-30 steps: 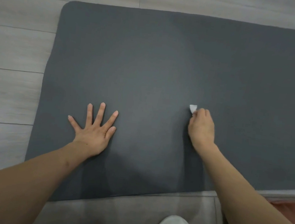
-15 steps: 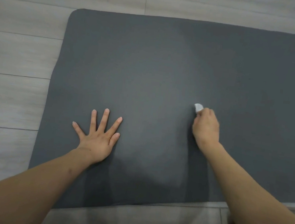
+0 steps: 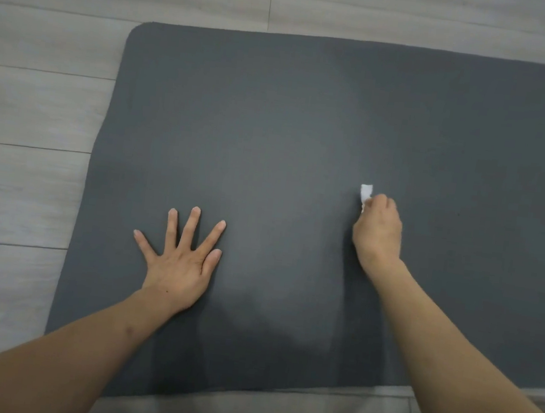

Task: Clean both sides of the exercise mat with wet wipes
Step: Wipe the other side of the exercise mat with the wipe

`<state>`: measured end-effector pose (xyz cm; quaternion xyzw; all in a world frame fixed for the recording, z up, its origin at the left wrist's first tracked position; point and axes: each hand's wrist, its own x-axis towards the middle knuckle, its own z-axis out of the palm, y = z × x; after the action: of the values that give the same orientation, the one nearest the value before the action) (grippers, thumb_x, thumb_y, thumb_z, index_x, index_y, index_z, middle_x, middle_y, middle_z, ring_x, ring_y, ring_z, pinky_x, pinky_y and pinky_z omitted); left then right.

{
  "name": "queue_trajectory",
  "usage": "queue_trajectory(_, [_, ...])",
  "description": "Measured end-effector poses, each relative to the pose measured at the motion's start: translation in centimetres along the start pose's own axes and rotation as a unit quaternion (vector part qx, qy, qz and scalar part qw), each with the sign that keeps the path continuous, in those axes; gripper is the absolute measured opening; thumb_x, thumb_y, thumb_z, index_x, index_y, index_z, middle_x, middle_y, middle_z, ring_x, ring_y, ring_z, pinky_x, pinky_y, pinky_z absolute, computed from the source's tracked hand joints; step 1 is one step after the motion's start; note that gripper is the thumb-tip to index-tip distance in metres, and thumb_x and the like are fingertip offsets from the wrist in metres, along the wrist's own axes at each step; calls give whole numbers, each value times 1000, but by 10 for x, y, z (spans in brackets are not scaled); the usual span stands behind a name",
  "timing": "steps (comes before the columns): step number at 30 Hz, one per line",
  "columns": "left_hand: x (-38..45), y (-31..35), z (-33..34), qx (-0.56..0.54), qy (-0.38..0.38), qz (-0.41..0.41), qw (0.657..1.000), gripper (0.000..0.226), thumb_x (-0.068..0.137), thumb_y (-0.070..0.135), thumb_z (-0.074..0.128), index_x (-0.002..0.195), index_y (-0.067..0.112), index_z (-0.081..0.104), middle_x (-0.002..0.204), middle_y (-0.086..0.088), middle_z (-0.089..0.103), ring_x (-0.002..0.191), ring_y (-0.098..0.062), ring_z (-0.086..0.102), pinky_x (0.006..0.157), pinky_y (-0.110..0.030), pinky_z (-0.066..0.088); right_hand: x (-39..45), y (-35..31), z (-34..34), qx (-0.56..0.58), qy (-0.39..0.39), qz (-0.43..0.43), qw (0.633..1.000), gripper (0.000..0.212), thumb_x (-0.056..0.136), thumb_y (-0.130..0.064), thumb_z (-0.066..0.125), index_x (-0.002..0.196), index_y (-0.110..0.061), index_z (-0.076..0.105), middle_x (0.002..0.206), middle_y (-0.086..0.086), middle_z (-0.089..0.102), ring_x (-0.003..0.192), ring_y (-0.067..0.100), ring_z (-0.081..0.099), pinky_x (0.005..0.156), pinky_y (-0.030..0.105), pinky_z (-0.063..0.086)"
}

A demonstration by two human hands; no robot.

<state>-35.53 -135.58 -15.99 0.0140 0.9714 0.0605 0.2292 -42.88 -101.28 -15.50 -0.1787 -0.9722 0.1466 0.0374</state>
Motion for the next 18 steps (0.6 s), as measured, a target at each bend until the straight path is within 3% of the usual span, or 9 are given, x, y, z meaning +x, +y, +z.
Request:
queue_trajectory(2, [0,1,0,2,1,3,1000,52,104,60,3,148,64,-25,168,10,-28,152,-27,-35,111,-81,-13,-2,-15,2,6,30,33,999,18,93,-5,43,105,-3,56,108,20,58,100,42,56,84,46,45])
queue_trajectory(5, [2,5,-4,-12,37,-7,999,53,106,56,10,157,60,-3,169,5,-8,156,-27,-20,114,-79,-10,-36,-97,23,74,-23,-104,992,40,87,-3,51,120,-19,65,117,8,65,107,29,60,97,38,47])
queue_trajectory(8, [15,13,-9,-28,82,-10,996,53,107,51,14,160,52,11,165,1,9,158,-23,-9,118,-74,-7,-70,-142,35,33,-104,-246,963,27,87,2,50,111,-5,59,107,15,58,97,34,57,81,45,53])
queue_trajectory(10, [30,15,-17,-35,95,2,995,52,108,50,15,160,50,12,168,0,5,158,-19,-13,120,-71,-9,-51,-119,35,35,-71,-263,962,26,86,0,48,108,-6,60,96,16,57,87,36,57,71,44,53])
queue_trajectory(12, [46,12,-24,-31,94,16,995,53,108,50,14,161,50,8,172,1,-5,158,-19,-19,121,-69,-10,-20,-73,24,14,-21,-205,978,32,88,-10,37,110,-6,61,96,17,57,86,38,57,72,44,49])
queue_trajectory(15, [66,5,-29,-25,60,11,998,56,107,53,9,162,49,-5,171,5,-22,156,-21,-27,121,-69,-12,20,-9,0,-9,18,-23,1000,17,94,-8,42,101,1,55,103,23,57,91,44,56,75,49,46])
queue_trajectory(17, [74,6,-30,-17,16,1,1000,58,106,54,6,160,49,-13,168,6,-32,153,-22,-33,119,-69,-15,27,-10,3,3,50,75,996,16,94,-5,44,105,2,55,108,22,58,95,45,57,80,48,45])
queue_trajectory(18, [75,8,-31,-20,-2,-6,1000,58,107,54,7,160,49,-15,166,7,-34,152,-22,-35,118,-70,-16,21,-29,11,10,52,72,996,20,94,-4,43,108,0,56,111,21,59,98,43,58,85,48,46])
